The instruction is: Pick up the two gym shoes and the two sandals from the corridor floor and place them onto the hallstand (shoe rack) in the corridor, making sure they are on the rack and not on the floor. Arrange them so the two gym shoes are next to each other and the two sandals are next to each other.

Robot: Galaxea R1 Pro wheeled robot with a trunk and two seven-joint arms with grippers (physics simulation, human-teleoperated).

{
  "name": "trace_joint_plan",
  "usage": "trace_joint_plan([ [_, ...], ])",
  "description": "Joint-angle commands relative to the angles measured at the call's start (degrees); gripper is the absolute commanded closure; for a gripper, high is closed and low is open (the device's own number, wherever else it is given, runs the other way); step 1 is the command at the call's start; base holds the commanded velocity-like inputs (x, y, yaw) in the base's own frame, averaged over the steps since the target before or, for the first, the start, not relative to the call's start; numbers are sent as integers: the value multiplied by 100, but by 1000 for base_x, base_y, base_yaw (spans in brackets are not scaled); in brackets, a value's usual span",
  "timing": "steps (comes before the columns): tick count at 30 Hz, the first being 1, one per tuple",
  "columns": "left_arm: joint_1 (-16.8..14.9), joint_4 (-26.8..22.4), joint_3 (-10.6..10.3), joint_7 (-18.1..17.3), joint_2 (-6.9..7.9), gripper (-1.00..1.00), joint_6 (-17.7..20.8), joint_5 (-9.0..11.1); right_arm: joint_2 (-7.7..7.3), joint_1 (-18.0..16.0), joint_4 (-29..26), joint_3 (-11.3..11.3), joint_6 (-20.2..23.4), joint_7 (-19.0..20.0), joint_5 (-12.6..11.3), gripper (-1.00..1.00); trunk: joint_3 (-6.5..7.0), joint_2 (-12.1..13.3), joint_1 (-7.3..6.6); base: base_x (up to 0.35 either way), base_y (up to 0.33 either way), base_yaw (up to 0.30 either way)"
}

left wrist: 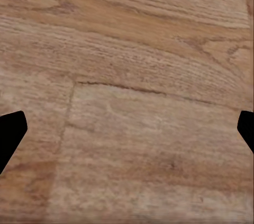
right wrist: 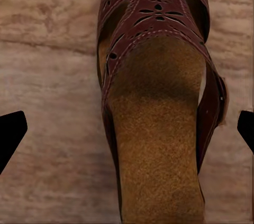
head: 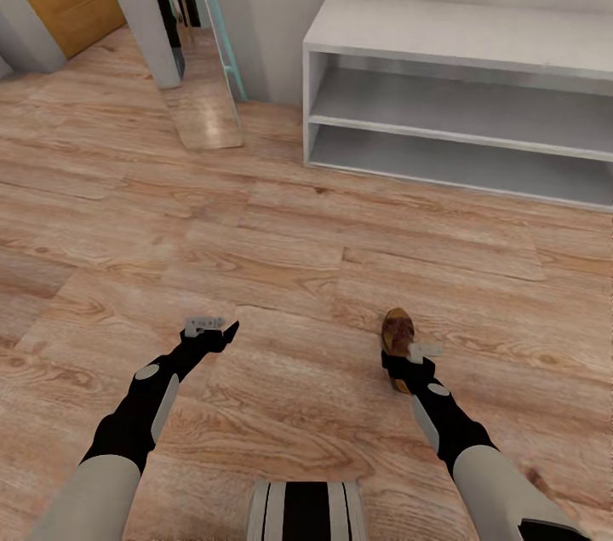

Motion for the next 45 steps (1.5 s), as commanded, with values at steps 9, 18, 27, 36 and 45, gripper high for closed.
trace_joint_plan([
  [9, -1, -10, 21, -42, -4, -100, 38, -15, 12, -3, -4, -24, -17, 0, 20, -100, -111, -6, 6, 0, 0, -86],
  [18, -1, -10, 21, -42, -4, -100, 38, -15, 13, -3, -5, -26, -17, 0, 20, -100, -197, -8, 11, 0, 0, -151],
  [27, -1, -10, 21, -42, -4, -100, 38, -15, 15, -4, -2, -22, -17, -16, 20, -100, -314, -14, 22, 0, 0, -52],
  [36, -1, -10, 21, -42, -4, -100, 38, -15, 15, -3, -1, -19, -17, -26, 20, -100, -545, -23, 40, 0, 0, 58],
  [45, -1, -10, 21, -42, -4, -100, 38, -15, 15, -3, -5, -19, -17, -25, 20, -100, -571, -23, 40, 0, 0, 28],
])
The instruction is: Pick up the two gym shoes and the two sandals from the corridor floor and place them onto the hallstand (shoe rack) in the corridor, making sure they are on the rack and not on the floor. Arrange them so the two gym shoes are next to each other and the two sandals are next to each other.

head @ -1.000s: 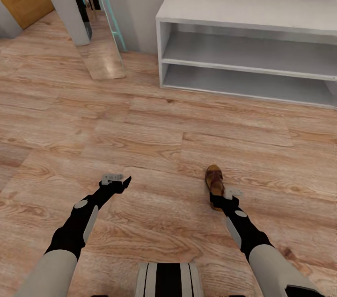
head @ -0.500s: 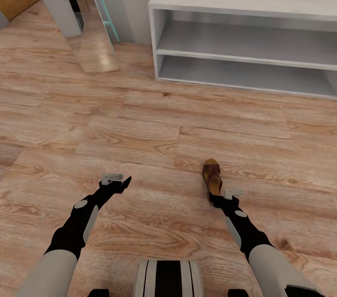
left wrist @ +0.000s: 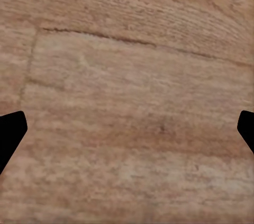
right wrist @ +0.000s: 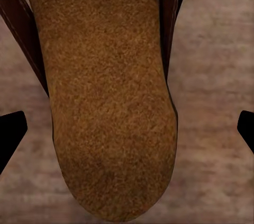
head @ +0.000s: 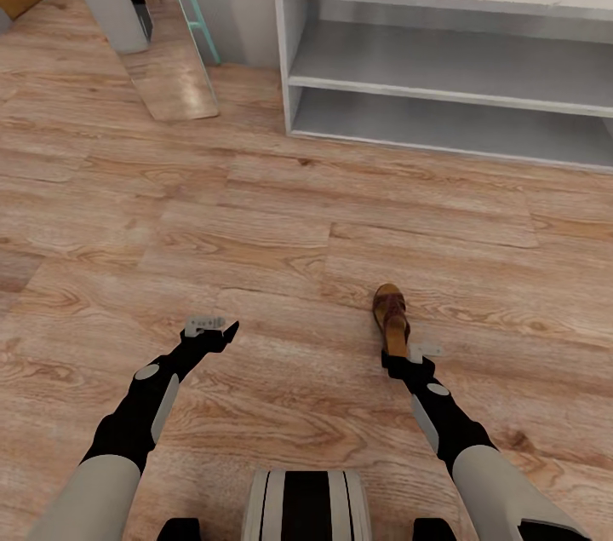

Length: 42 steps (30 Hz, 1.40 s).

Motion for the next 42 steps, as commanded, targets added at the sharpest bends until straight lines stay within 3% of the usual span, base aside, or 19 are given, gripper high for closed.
trace_joint_plan([
  [1, -2, -9, 21, -42, -4, -100, 38, -17, 6, -5, 3, -28, -17, 0, 20, -100, -4, -1, -1, 0, 0, 5],
  [5, -2, -9, 21, -42, -4, -100, 38, -17, 6, -3, 3, -28, -17, 1, 20, -100, -106, -7, 9, 0, 0, 24],
  [25, -2, -18, 21, -42, -4, -100, 38, -17, 6, -3, 17, -28, -17, -4, 27, -100, -121, -7, 9, 0, 0, 1],
  [26, -2, -18, 21, -42, -4, -100, 38, -17, 6, -3, 21, -28, -17, -5, 29, 100, -121, -7, 9, 0, 0, 0],
  [42, -2, -28, 21, -42, -4, -100, 38, -17, 6, -3, 21, -37, -9, -9, 20, 100, -121, -7, 9, 0, 0, 0],
])
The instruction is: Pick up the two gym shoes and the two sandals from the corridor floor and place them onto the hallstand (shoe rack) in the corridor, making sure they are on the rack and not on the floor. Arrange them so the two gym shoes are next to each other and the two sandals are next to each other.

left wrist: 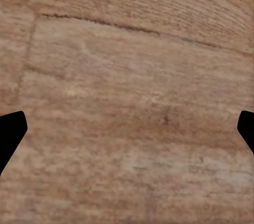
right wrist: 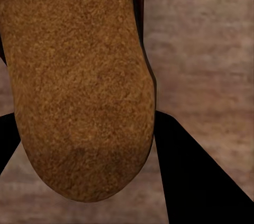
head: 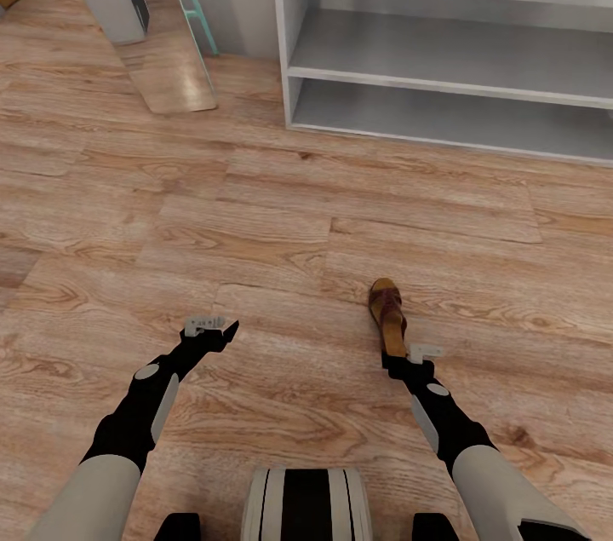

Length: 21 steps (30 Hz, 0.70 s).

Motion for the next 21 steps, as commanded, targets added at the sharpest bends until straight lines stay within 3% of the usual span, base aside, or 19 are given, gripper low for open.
trace_joint_plan([
  [1, -2, -11, 21, -42, -4, -100, 38, -17, 7, -2, 6, -24, -16, 7, -7, 100, -3, -1, -1, 0, 0, 0],
  [10, -2, -16, 21, -42, -4, -100, 41, -17, 7, -2, 3, -24, -16, 12, -7, 100, -3, -1, -1, 0, 0, 0],
  [21, -2, -16, 21, -42, -4, -100, 112, -17, 7, -2, -5, -24, -18, 15, -7, 100, 241, 14, -29, 0, 0, 0],
])
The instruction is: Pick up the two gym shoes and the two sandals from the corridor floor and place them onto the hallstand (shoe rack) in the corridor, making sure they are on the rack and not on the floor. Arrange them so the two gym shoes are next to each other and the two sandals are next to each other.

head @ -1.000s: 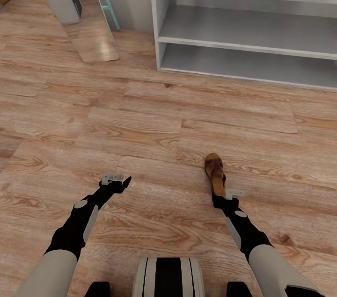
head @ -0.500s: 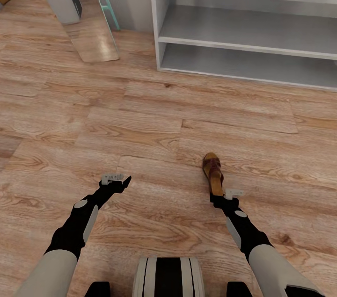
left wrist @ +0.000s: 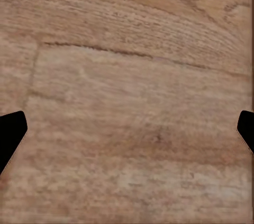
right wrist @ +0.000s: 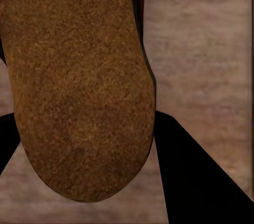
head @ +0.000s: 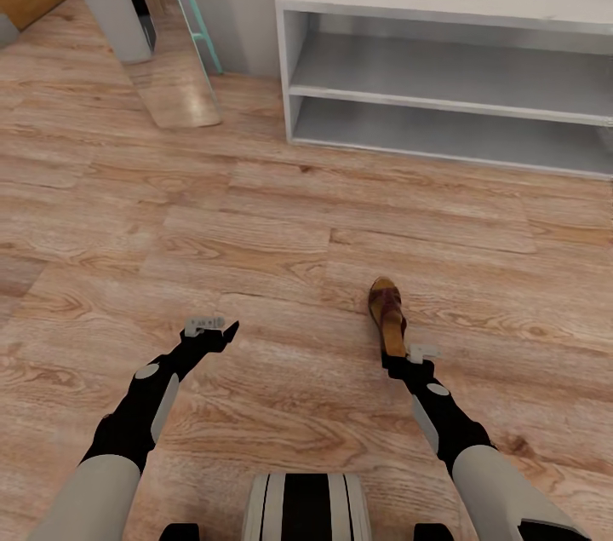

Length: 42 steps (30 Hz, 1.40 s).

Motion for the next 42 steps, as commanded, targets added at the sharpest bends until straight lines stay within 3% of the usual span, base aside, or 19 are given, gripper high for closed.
trace_joint_plan([
  [1, -1, -9, 21, -42, -4, -100, 45, -17, 6, -2, 5, -27, -15, 0, 2, 100, 20, 0, -3, 0, 0, 0],
  [11, -1, -9, 21, -42, 2, -100, 69, -17, 19, -2, -47, 1, 5, -3, 34, 100, 241, 14, -29, 0, 0, 0],
  [15, -1, -9, 24, -42, 4, -100, 72, -17, 21, -2, -366, 11, 124, -8, 36, 100, 330, 19, -39, 0, 0, 0],
  [17, -1, -9, 25, -42, 5, -100, 74, -19, 22, -2, -714, 14, 304, -8, 30, 100, 374, 22, -44, 0, 0, 0],
  [20, -1, -9, 28, -42, 8, -100, 79, -25, 30, -2, -1554, 10, 1193, -5, 9, 100, 441, 26, -52, 0, 0, 0],
  [23, -1, -9, 29, -42, 10, -100, 144, -27, 31, -2, -1777, 9, 1578, -4, 5, 100, 507, 30, -60, 0, 0, 0],
  [26, -1, -27, 26, -42, 7, -100, 441, -33, 32, -2, -1984, 11, 1797, -7, 7, 100, 574, 34, -68, 0, 0, 0],
  [32, -1, -42, -11, -48, -43, -100, 819, -22, 30, -3, -2497, 3, 1899, -4, 5, 100, 707, 42, -83, 0, 0, 0],
  [35, -1, -44, -21, -47, -167, -100, 864, -18, 25, -2, -2602, 2, 1909, -1, 9, 100, 773, 46, -91, 0, 0, 0],
  [42, -1, -44, -23, -48, -211, -100, 878, -17, 29, -2, -2712, 14, 1911, -3, 11, 100, 928, 55, -109, 0, 0, 0],
])
